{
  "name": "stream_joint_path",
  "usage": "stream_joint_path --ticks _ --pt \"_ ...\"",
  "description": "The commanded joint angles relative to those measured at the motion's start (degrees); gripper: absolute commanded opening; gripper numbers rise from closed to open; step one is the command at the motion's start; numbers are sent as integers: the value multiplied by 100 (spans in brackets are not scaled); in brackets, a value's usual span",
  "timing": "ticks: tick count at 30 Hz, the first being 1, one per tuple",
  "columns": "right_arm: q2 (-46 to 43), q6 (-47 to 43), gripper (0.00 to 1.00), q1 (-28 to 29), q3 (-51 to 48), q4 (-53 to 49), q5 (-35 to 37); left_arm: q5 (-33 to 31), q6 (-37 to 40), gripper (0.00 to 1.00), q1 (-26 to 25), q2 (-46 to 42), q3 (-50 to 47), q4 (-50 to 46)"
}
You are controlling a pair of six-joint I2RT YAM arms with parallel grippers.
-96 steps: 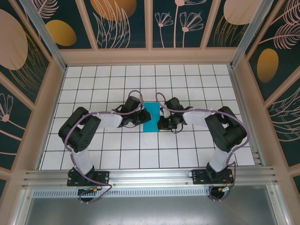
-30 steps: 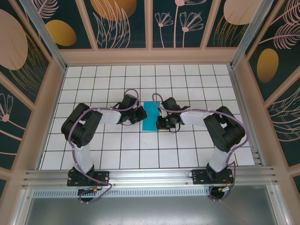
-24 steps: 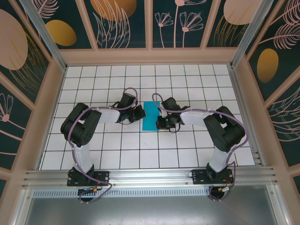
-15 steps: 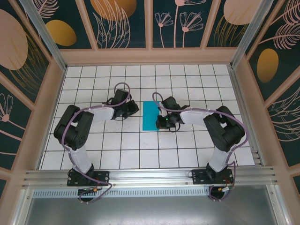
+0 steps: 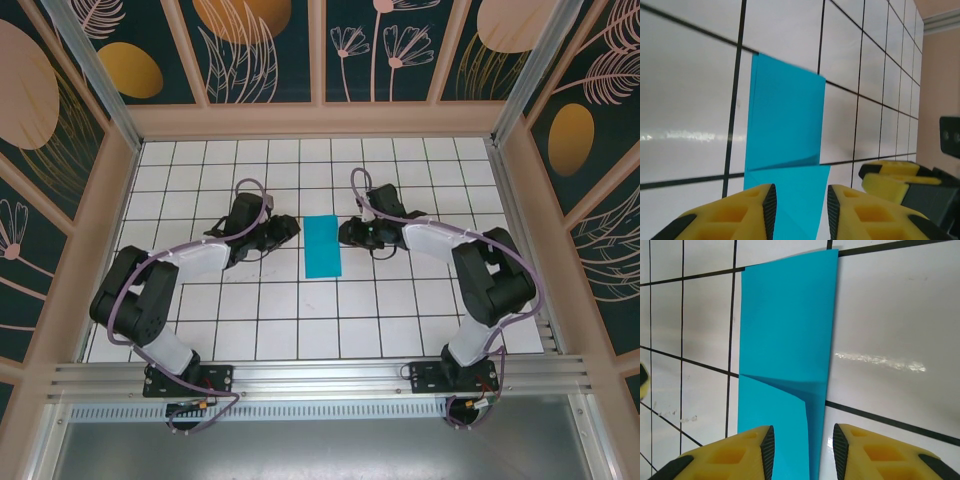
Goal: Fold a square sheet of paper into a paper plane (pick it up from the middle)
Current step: Turn over the paper at the center of the table.
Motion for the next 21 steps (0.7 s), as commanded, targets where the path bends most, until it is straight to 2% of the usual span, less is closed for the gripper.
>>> stream_joint_path --ticks 1,8,21 --pt "347 -151 38 -10 167 147 -343 409 -261 37 -98 100 -79 527" --pt "709 -157 25 -36 225 341 -653 547 -399 37 -266 419 -78 729" --pt "832 -148 21 -83 171 548 -996 626 -490 37 -417 941 72 819"
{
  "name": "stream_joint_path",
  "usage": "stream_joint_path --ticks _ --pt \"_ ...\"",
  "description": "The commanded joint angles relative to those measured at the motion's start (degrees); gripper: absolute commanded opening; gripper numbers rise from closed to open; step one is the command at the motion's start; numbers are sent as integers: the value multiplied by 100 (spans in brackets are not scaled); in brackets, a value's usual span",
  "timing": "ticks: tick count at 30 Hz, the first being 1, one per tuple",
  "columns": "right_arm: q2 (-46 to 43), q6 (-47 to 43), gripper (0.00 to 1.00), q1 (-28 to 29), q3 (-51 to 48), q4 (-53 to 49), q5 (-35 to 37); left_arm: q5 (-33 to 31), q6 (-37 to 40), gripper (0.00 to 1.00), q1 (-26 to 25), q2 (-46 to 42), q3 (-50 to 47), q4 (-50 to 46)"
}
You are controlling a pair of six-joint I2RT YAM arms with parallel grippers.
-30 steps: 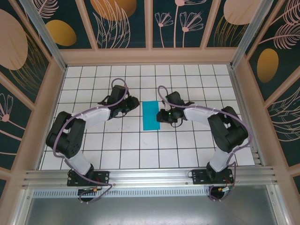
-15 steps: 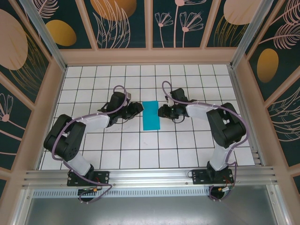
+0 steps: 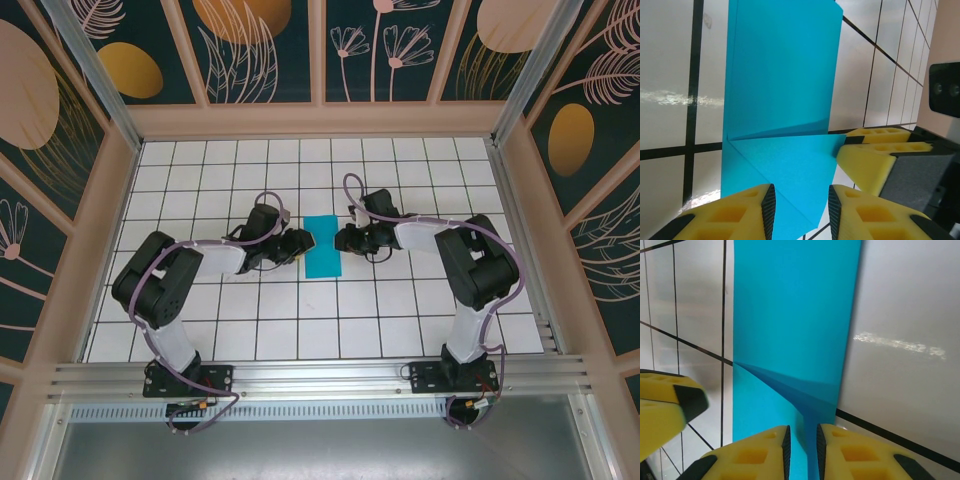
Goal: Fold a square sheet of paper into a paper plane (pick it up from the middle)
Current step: Turn over the paper at the center of the table.
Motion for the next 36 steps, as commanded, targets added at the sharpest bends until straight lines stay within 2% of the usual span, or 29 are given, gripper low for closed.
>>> stream_joint_path --ticks 1,9,36 --pt "149 -39 20 -44 131 150 -215 114 -98 37 -56 96 109 183" --pt "142 42 7 -93 86 172 -115 146 -121 37 -81 214 143 174" --pt "242 277 6 -318 -130 276 -52 66 66 39 -118 743 688 -150"
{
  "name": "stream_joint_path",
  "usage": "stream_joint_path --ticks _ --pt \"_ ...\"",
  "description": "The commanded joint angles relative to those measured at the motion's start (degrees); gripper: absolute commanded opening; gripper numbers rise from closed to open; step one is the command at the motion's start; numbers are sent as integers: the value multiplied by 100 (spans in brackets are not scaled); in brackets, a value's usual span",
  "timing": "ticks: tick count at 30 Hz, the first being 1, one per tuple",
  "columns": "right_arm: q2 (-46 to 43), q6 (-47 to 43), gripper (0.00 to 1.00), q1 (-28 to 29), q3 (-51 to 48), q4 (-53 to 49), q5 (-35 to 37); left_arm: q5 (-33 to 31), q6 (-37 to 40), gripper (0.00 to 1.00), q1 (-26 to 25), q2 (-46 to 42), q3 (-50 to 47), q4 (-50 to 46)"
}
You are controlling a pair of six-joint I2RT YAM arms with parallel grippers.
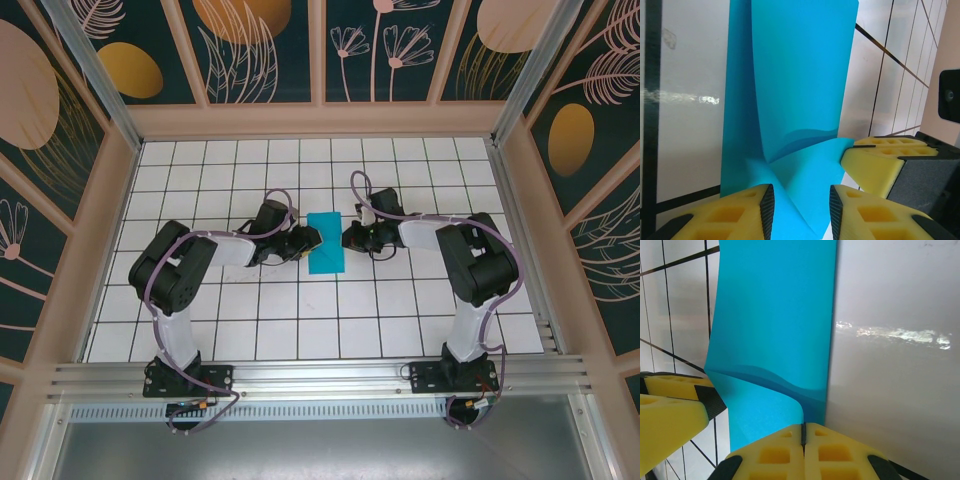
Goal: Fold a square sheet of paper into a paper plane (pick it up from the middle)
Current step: Turn over the paper at the center of the table.
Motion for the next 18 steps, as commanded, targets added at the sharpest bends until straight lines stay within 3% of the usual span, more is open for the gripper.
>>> stream_joint_path --ticks 1,18 --pt "128 113 6 -69 -95 95 29 -56 140 39 -44 52 93 -157" --pt "211 167 5 -130 -195 149 -7 -43 310 39 -40 293 397 -274"
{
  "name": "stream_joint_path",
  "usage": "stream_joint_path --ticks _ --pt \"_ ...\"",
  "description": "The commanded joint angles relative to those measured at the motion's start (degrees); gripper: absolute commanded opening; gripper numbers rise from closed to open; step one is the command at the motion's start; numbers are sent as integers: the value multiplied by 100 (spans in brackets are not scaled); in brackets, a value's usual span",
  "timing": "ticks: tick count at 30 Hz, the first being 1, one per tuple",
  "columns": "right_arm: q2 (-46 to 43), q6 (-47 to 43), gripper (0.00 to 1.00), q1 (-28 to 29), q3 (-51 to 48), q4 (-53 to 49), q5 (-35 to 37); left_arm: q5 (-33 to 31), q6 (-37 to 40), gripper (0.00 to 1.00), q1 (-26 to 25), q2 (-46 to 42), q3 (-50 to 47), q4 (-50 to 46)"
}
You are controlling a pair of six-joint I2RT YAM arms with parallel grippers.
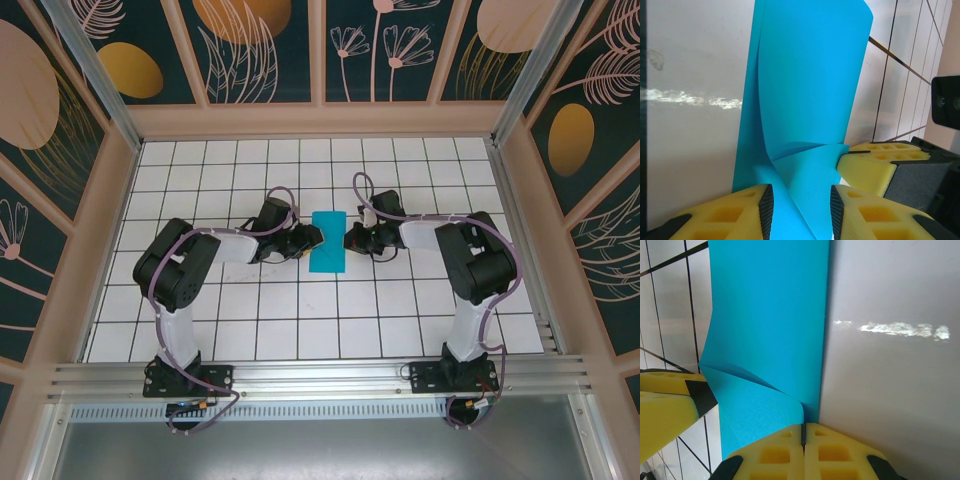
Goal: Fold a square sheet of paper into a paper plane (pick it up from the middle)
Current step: Turn over the paper at the center of the table.
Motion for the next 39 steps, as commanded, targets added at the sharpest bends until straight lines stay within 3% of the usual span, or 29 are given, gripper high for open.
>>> stream_joint_path --ticks 1,13,21,24,29,34,39 --pt "135 39 5 -63 -123 99 -4 -26 178 39 -44 134 184 -134" --pt "165 40 5 -74 -128 75 -35 200 429 28 -43 283 430 -72" --pt "2 73 8 -96 -85 31 -96 159 600 14 -43 369 568 -245" --pt "-304 150 19 -128 -38 -43 -18 -28 778 7 -44 294 633 -474" --pt "-1117 397 49 -234 -107 -100 384 -539 1304 0 -43 -136 801 -1173" --pt "-1821 381 68 -290 -406 37 874 -1518 1998 0 -44 -794 1088 -2385" --pt "-2230 321 78 -291 -737 199 1277 -2597 2599 0 -40 -1576 1387 -3449"
